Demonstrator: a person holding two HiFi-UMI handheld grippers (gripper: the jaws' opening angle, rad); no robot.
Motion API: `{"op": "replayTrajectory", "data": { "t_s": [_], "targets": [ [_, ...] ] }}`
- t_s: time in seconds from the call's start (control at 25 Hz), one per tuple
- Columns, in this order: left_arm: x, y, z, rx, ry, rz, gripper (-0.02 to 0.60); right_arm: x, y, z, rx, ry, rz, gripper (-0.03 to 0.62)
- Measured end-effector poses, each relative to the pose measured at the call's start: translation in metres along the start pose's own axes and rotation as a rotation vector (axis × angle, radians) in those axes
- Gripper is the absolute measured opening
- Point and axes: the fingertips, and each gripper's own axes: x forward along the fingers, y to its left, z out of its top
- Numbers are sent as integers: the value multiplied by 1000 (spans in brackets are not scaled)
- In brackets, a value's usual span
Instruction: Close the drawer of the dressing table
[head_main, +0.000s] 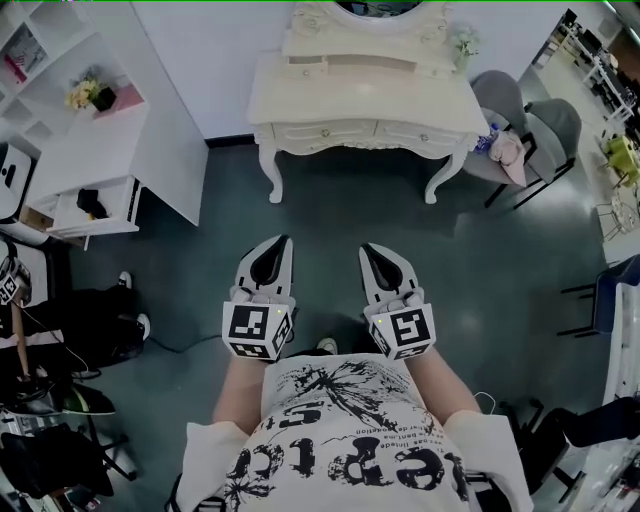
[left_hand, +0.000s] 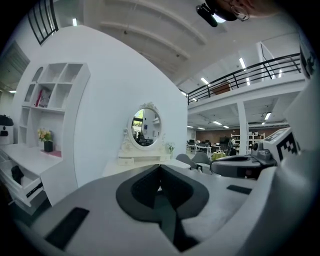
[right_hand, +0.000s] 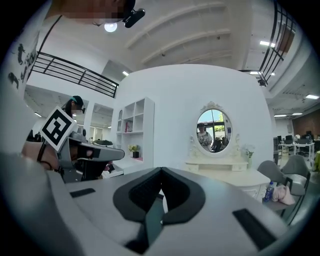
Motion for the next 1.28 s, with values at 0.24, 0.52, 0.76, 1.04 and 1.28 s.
{"op": "replayTrajectory", "data": {
  "t_s": [0.24,0.52,0.76,1.04,1.28],
  "targets": [
    [41,1,-3,-3,18,40,18,27,-39,-8,23,6,32,17],
    [135,-8,20,-12,10,121,18,77,-128,3,3,2,108,17],
    [240,-34,59,-4,-38,165,18,117,-229,22,-35,10,168,17],
    [336,-67,70,43,-24,156,18,155,-320,33,-41,-9,187,17],
    [380,-60,55,6,6,172,18,181,-356,22,-41,20,195,17]
  ]
}}
